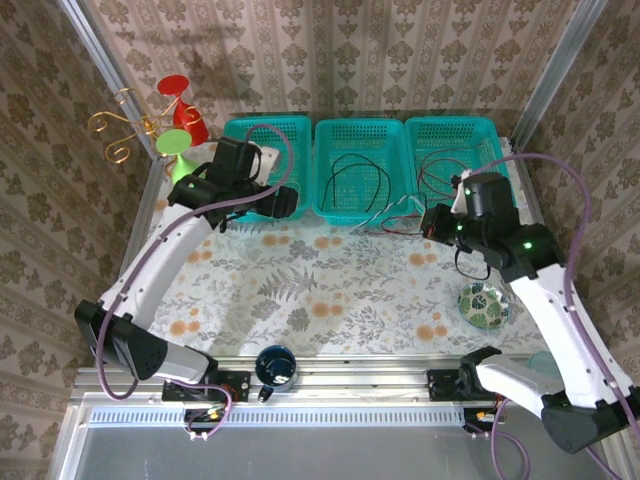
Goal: Untangle the cables
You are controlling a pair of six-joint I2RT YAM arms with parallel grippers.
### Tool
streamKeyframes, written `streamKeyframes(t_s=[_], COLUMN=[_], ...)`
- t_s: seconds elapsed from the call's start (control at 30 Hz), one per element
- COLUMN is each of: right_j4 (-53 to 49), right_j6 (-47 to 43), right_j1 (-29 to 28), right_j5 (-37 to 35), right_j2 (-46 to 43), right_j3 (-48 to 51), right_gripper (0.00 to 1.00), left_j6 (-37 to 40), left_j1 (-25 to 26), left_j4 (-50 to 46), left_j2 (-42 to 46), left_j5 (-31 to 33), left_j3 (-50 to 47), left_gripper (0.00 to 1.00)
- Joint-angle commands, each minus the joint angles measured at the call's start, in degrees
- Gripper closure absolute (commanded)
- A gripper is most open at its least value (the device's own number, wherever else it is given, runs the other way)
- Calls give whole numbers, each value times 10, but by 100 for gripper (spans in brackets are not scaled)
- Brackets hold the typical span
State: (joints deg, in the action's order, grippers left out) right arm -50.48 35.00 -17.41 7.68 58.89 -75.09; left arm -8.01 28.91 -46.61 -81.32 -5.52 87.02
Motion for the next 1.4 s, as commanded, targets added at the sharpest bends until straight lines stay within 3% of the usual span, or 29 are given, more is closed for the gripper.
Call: streamKeyframes(t_s=[0.0, 0.23, 0.37, 0.7, 0.93, 1.1, 1.37], right_j4=[-21, 64, 111, 176, 216, 247, 283], right_j6=[16, 64, 94, 131, 158, 178, 203], right_j1=[-3, -4, -4, -11, -26, -29, -37], right_j5=[56, 166, 217, 237, 226, 217, 206], right_j2=[7, 18, 29, 40, 50, 47, 48], right_j3=[-52, -142, -159, -94, -67, -63, -62], right_gripper=[100, 100, 100, 100, 100, 100, 100], left_j6=[-3, 10, 30, 80, 156, 40, -164], left_j1=[5, 6, 6, 14, 85, 94, 131], left_j4=[12, 51, 83, 189, 236, 306, 593], left_j2=[20, 60, 73, 103, 83, 46, 27], left_j5=[-15, -23, -64, -179, -211, -271, -280], left_j3=[11, -22, -42, -82, -93, -108, -230], left_gripper=[17, 19, 22, 24, 22, 21, 21])
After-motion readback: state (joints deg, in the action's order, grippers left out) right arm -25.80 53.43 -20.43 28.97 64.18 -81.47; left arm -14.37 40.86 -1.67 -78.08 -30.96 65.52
